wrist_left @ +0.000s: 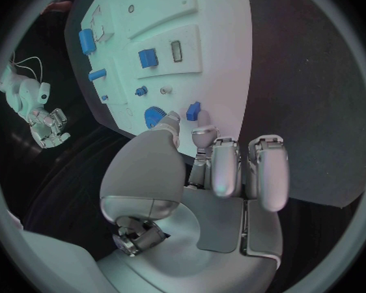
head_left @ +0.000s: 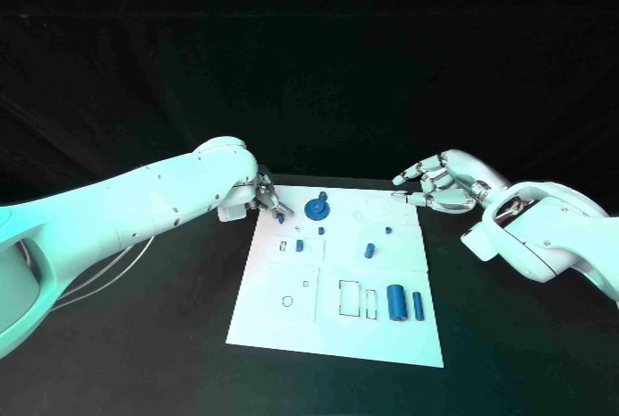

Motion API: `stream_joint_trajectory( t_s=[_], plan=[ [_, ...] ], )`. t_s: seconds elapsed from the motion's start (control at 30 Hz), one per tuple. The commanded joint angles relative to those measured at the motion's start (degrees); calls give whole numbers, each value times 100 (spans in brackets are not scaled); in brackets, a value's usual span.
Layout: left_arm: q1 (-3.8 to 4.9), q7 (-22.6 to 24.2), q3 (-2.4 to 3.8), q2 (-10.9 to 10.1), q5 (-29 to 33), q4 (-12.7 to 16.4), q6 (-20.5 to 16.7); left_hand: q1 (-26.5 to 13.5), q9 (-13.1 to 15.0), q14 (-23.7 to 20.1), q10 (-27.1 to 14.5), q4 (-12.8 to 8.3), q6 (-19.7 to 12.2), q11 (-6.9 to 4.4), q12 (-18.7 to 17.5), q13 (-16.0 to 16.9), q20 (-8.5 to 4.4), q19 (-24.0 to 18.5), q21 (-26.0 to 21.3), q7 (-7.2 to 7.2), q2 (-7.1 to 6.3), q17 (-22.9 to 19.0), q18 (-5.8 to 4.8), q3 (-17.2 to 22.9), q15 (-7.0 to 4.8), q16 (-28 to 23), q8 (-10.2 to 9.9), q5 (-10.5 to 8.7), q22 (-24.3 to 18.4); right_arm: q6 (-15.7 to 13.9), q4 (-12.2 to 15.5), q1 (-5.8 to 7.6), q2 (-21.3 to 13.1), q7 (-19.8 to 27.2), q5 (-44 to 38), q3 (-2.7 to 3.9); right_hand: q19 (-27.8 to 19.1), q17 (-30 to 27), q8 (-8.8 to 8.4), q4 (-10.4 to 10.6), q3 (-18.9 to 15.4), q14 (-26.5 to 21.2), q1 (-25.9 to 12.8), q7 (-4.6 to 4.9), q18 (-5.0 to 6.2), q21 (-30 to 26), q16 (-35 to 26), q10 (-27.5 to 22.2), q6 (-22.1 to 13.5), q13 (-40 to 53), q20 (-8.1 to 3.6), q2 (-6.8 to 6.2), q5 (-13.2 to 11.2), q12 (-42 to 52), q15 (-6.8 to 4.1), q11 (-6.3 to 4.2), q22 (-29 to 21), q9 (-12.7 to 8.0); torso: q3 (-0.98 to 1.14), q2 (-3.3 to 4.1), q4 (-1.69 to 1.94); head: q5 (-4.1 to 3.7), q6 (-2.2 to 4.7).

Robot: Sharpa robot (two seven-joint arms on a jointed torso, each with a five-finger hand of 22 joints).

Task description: Assemble the parts on the task board

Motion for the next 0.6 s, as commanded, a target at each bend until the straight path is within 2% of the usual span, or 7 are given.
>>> stream_joint_trajectory(
  t_s=[0.03, 0.1, 0.23, 0.37, 0.5, 0.6],
  plan=[
    [-4, 67, 1, 2, -14, 21, 86, 92, -15, 295, 34, 4, 56, -8, 28, -5, -3, 273, 34, 1, 41, 422, -16, -21, -5, -25, 28, 13, 846, 32, -4, -5, 6, 38, -11, 1, 77, 298, 28, 32, 2, 296, -39, -13, 71, -25, -21, -4, -39, 8, -45, 16, 20, -6, -49, -8, 856, -6, 1, 5, 0, 0, 5],
    [-5, 65, 1, 1, -14, 20, 74, 165, -27, 295, 34, -3, 60, -11, 27, -11, -6, 271, 32, -2, 96, 422, -15, -3, -8, -25, 30, 16, 843, 33, -3, -5, 6, 39, -11, 1, 77, 298, 28, 32, 2, 296, -39, -13, 71, -25, -21, -4, -39, 8, -45, 16, 20, -6, -49, -8, 856, -6, 1, 3, -4, 4, 3],
    [-5, 67, 1, 0, -14, 17, 70, 555, -57, 295, 26, -116, 42, -36, 18, -24, -18, 270, 31, -29, 268, 422, -15, 196, -28, -27, 27, 40, 844, 33, 0, -6, 2, 39, -11, 1, 77, 298, 28, 32, 2, 296, -39, -13, 71, -25, -21, -4, -39, 8, -45, 16, 20, -6, -49, -8, 856, -6, 1, 3, -1, -10, -10],
    [-6, 84, 1, 0, -14, 16, 106, 809, -79, 295, 21, -195, 34, -47, 10, -35, -30, 270, 30, -39, 307, 420, -15, 351, -38, -30, 30, 42, 846, 36, 1, -7, 1, 39, -10, 1, 77, 298, 28, 32, 2, 296, -39, -13, 71, -25, -21, -4, -39, 8, -45, 16, 20, -6, -49, -8, 856, -6, 2, 1, -1, -5, -18],
    [-6, 136, 1, -1, 9, 16, 190, 853, -84, 295, 18, -198, 47, -47, -2, -52, -31, 274, 35, -39, 297, 421, -17, 385, -38, -30, 40, 36, 855, 35, 3, -7, 1, 43, -10, 1, 77, 298, 28, 32, 2, 296, -39, -13, 71, -25, -21, -4, -39, 8, -45, 16, 20, -6, -49, -8, 856, -6, 1, 0, -1, -10, -7],
    [-6, 176, 1, -2, 19, 14, 215, 935, -79, 295, 28, -197, 79, -58, -7, -61, -31, 277, 39, -55, 366, 420, -19, 472, -43, -31, 70, 40, 864, 33, 6, -7, -1, 43, -10, 1, 77, 298, 28, 32, 2, 296, -39, -13, 71, -25, -21, -4, -39, 8, -45, 16, 20, -6, -49, -8, 856, -6, 1, 2, 0, -9, -9]
  ],
)
